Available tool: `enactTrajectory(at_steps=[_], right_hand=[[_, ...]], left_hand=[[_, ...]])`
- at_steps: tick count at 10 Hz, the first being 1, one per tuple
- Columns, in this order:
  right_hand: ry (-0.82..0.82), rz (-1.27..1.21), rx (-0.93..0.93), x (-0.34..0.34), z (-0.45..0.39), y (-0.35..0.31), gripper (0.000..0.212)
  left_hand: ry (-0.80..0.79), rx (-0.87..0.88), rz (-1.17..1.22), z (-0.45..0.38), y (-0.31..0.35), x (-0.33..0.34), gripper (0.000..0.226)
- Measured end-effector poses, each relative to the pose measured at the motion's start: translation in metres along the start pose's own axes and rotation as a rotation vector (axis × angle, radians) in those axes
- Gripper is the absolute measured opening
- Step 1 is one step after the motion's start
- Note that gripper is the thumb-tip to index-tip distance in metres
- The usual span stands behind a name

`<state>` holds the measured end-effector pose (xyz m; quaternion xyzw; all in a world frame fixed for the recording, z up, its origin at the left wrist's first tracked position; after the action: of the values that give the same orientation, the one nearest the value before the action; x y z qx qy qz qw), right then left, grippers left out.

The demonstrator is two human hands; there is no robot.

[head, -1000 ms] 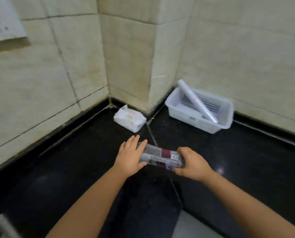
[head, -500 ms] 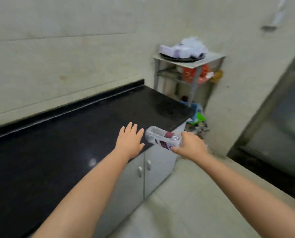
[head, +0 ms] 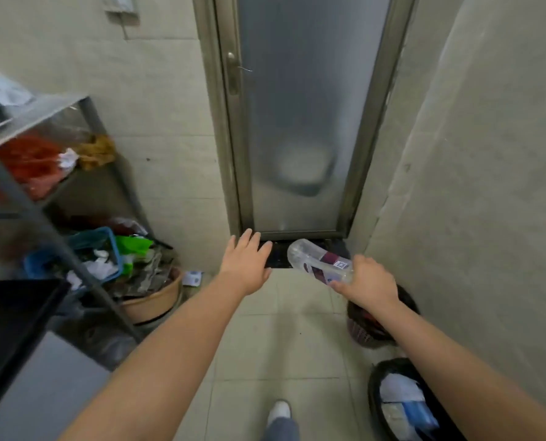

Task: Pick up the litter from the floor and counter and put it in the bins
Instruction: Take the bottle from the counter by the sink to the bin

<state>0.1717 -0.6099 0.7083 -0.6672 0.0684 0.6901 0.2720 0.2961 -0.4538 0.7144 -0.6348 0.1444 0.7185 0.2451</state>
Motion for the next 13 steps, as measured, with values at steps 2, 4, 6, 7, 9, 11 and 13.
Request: enactTrajectory(at_steps=[2,4,6,7,9,11,13], right_hand=[[-0.049,-0.213,0.423,0.016,-0.099,0.13,0.068],[-0.134,-0.341,0.798,0.072,-0.127,0.243,0.06],[-0.268,-0.513,1.008,0.169,-0.181,0.337,0.052],[-0.281,-0.555,1.034,0.217,-0.22,0.37,0.053],[-0.371,-0.593,1.053,0.342,-0.297,0.431,0.057],[-0.354,-0.565,1.114,0.457,-0.321,0.487,0.056],[-0.379,-0.545,1.009,0.509,-0.329,0.514,0.059]], left_hand=[[-0.126,0.204,-0.046,-0.174,0.099,0.02,0.059],[-0.299,0.372,-0.142,-0.272,0.206,0.076,0.06],[-0.431,0.464,-0.193,-0.338,0.294,0.15,0.06],[-0.478,0.445,-0.208,-0.385,0.324,0.207,0.062],[-0.652,0.335,-0.089,-0.45,0.385,0.345,0.059],[-0.759,0.263,0.09,-0.464,0.431,0.483,0.07],[-0.734,0.098,0.308,-0.454,0.442,0.544,0.059]])
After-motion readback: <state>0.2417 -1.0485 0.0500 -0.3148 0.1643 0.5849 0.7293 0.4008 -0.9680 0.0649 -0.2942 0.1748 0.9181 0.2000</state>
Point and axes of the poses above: each hand's wrist, its own z-axis away from the middle knuckle, its own x-axis out of the palm, y = z × x, the point moved 4 cm from there along -z, towards the middle knuckle, and after that the axes turned 12 degrees about -x, right-handed, at the moved point
